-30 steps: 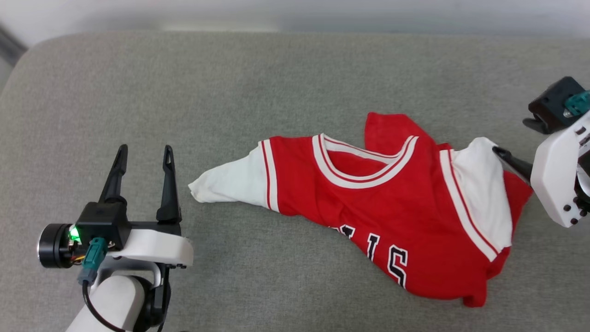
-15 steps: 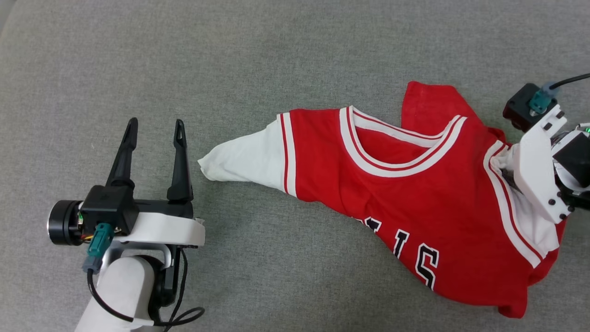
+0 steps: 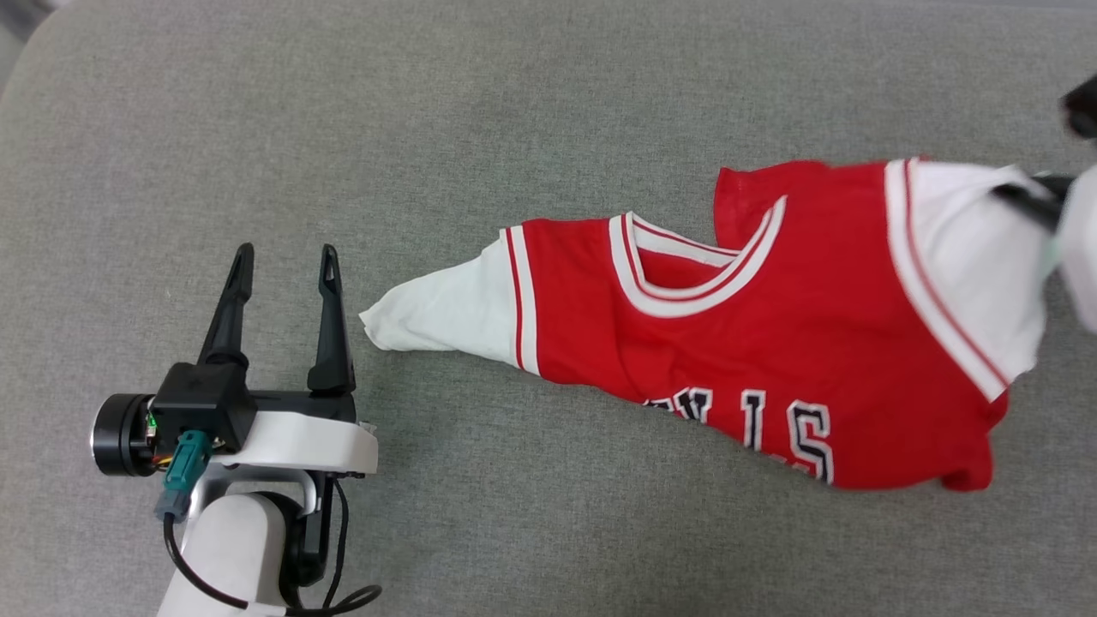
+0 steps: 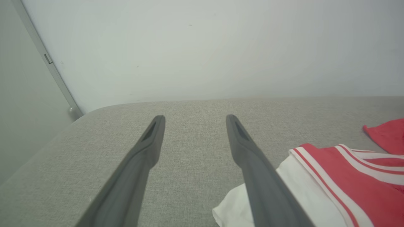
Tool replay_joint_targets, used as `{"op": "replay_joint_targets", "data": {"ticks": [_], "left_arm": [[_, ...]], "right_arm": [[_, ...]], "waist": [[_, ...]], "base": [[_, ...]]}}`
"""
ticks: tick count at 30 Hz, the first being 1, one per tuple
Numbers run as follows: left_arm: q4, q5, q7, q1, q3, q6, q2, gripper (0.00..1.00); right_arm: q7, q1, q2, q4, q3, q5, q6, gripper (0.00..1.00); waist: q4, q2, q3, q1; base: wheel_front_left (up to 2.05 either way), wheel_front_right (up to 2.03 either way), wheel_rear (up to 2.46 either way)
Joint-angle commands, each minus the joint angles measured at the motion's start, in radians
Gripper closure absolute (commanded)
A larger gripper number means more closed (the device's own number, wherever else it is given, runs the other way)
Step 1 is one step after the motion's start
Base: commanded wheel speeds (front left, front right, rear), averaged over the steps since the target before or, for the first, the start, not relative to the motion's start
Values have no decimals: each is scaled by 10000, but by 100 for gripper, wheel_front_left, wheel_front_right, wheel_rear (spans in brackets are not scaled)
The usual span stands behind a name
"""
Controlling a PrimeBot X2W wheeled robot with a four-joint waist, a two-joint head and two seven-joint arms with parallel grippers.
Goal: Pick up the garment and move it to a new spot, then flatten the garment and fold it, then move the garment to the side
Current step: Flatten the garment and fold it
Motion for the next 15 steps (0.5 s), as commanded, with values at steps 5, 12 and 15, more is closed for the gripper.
{"op": "replay_joint_targets", "data": {"ticks": [5,12,15], "left_arm": [[2,242,-25,152,246,-287,-262,0],[118,576,-25,-27,450,-632,-606,0],[263,659,-25,-53,547,-743,-673,0]], "right_arm": [[-186,329,-335,1280,-749,249,-12,100],[-349,1483,805,4981,-1290,-204,-12,100],[-736,1611,1211,5459,-1388,-206,-11,100]], "waist": [[81,0,186,-1],[245,0,585,-1],[227,0,468,-1]], "base": [[0,0,0],[0,0,0],[0,0,0]]}}
